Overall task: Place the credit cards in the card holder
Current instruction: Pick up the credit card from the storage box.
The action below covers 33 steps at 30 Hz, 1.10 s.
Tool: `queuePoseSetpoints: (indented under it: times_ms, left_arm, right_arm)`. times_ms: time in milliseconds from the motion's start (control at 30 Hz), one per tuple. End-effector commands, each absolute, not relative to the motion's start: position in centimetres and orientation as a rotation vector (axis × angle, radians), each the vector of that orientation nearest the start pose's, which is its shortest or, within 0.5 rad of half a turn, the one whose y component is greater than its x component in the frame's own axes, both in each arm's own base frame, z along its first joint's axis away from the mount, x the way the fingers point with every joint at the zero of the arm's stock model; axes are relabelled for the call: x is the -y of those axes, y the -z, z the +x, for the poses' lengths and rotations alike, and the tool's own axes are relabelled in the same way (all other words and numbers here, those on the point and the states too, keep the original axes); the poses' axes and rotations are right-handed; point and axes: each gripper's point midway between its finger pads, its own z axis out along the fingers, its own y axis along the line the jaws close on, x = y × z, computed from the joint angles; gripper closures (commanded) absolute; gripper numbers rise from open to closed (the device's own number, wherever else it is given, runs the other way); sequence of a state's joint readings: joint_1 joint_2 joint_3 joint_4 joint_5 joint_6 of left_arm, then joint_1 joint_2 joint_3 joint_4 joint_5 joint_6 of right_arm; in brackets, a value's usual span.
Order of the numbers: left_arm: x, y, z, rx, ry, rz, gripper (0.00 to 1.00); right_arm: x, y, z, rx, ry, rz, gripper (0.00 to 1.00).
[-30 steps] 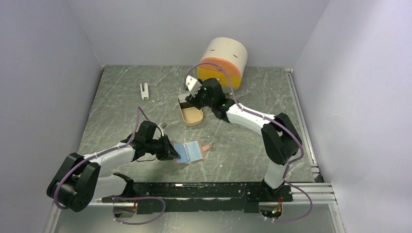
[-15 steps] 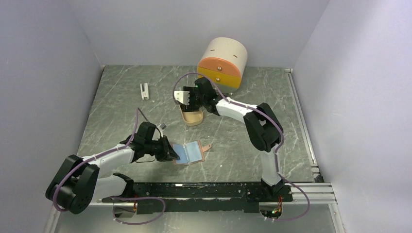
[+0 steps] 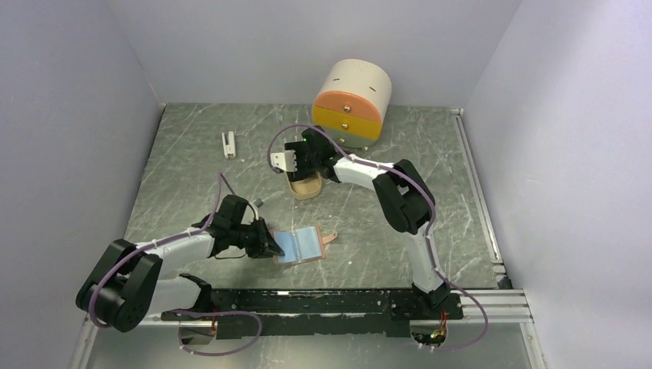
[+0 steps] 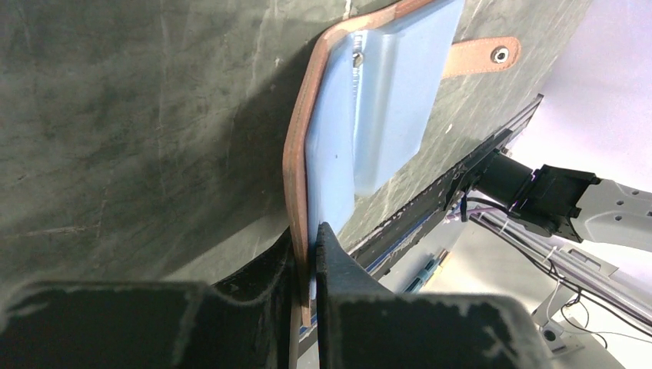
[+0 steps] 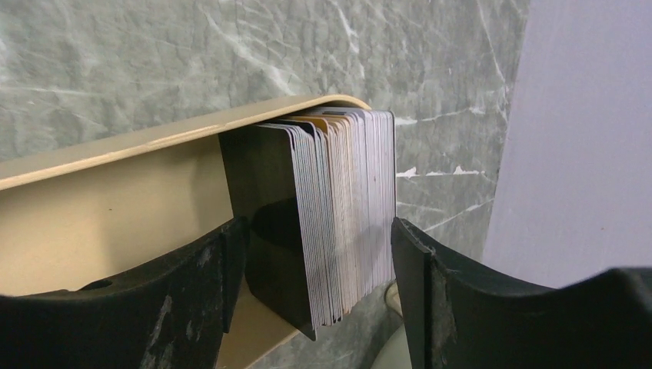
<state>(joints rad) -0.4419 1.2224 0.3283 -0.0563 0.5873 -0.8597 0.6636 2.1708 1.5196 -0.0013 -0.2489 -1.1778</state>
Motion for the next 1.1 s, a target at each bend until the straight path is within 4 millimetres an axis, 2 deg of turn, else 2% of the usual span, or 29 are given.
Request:
queuePoseSetpoints:
  times_ms: [0,233,400,700,1067]
  left_arm:
    - [21.2,-3.1,15.7,-2.733,1.224,-0.278,0.87]
    - [21.2,-3.1,15.9,-2.735,1.218,-0.275,0.87]
    - [21.3,-3.0,15.7,-2.739,1.227,-0.276,0.87]
    - [21.1,-3.0,15.6,-2.733,1.222,-0.283,0.87]
    - [21.2,-3.2,15.6,-2.725,1.231,-0.283,0.87]
  right_arm:
    - [-37.1,-7.2,48.1,-1.184,0.116,-1.783,0.3]
    - [-37.4,-10.6,48.8,-1.148,0.145,-1.697,0.39]
    - [-37.7,-11.8,48.8,-1.145,0.124,-1.698,0.43]
    - [-37.6,-11.3,48.2,-1.156,0.102,-1.726,0.53]
    - [-37.4,-12.4,48.2,-1.151,0.112,-1.717,0.6]
